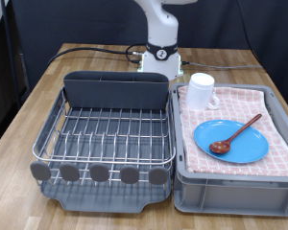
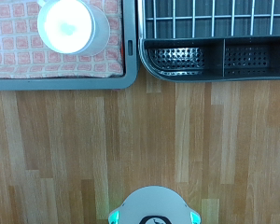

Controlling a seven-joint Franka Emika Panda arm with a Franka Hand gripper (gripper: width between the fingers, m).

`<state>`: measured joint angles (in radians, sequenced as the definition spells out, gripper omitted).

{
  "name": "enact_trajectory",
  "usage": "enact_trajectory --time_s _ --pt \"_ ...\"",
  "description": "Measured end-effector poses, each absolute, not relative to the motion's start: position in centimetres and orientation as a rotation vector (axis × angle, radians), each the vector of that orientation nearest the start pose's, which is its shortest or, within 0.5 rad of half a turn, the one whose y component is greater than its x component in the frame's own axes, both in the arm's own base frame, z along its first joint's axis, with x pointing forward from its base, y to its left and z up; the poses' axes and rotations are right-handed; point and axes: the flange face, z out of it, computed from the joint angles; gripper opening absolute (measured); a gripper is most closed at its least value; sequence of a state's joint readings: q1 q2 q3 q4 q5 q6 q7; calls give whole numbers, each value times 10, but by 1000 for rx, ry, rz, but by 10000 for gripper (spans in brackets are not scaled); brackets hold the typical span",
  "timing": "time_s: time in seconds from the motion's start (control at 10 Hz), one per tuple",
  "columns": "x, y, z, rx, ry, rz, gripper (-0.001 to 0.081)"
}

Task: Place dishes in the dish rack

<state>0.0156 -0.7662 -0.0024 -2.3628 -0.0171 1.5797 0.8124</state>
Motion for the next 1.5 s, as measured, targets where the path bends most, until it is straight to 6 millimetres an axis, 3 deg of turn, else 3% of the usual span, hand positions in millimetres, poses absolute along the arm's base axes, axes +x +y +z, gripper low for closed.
enact_trajectory --time_s 0.3,0.7,0.9,1.2,1.5 --pt "328 19 576 -2882 1333 28 802" --pt "376 61 565 -2742 1515 -35 802" --pt "400 74 561 -2750 1499 -2 802" --pt "406 82 560 -2734 1471 -47 802" --pt "426 117 551 -2675 1531 -97 802"
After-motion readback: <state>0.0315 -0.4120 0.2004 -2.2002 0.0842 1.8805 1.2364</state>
